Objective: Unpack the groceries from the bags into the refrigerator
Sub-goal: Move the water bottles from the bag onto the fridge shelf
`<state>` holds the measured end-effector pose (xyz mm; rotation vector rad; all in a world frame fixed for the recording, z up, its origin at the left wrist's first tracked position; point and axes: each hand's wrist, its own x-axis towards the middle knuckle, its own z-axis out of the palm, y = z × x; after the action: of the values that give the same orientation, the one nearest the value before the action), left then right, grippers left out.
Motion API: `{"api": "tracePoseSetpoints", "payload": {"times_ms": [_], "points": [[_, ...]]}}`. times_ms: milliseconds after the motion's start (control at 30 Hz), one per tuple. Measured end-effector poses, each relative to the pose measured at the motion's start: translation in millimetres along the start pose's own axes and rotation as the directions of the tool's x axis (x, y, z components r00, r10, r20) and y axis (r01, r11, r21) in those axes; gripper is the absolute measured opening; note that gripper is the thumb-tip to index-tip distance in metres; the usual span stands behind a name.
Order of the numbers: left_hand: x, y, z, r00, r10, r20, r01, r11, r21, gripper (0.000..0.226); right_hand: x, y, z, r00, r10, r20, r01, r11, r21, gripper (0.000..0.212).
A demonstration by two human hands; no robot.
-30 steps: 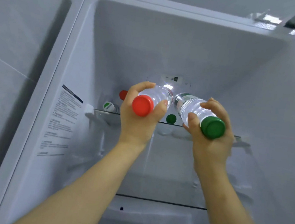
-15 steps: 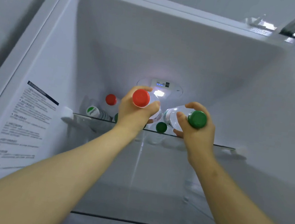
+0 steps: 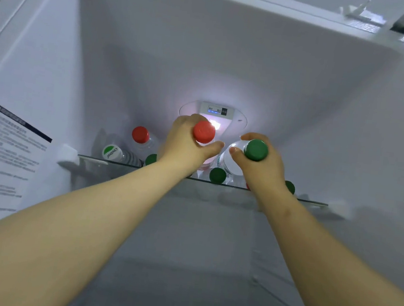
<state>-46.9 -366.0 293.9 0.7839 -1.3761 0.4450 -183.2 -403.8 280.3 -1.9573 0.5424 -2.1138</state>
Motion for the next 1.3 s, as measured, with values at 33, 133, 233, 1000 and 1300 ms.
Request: {"api": "tracePoseSetpoints", "payload": {"times_ms": [33,133,233,1000,1300], "points": [[3,-2,2,1.000,-0.012,-0.010,0.013,0.997,0.076,0.039,2,-1,2,1.000,0.027,-0.012,-0.028,0.999,-0.039,0.021],[6,-3,7,1.000,-0.005,-0.001,0.005,0.976,0.217,0.051,8,0,2,0.997,0.067,-0.026,-0.070,0.992,-0.107,0.021],[5,0,6,1.000,-0.012,0.025,0.004,0.957,0.290,0.052,14,3,-4,0.999,0.032,-0.033,-0.036,0.994,-0.103,0.035],[29,-18,30,0.926,-0.231,0.298,-0.149,0.501,0.852,0.040,50,21,12,0.952,0.153,0.266,0.058,0.763,-0.643,0.027],[35,-27,33,0.892,-0.291,0.347,-0.161,0.513,0.843,0.063,57,26,17,0.937,0.187,0.296,0.087,0.696,-0.713,0.028]]}}
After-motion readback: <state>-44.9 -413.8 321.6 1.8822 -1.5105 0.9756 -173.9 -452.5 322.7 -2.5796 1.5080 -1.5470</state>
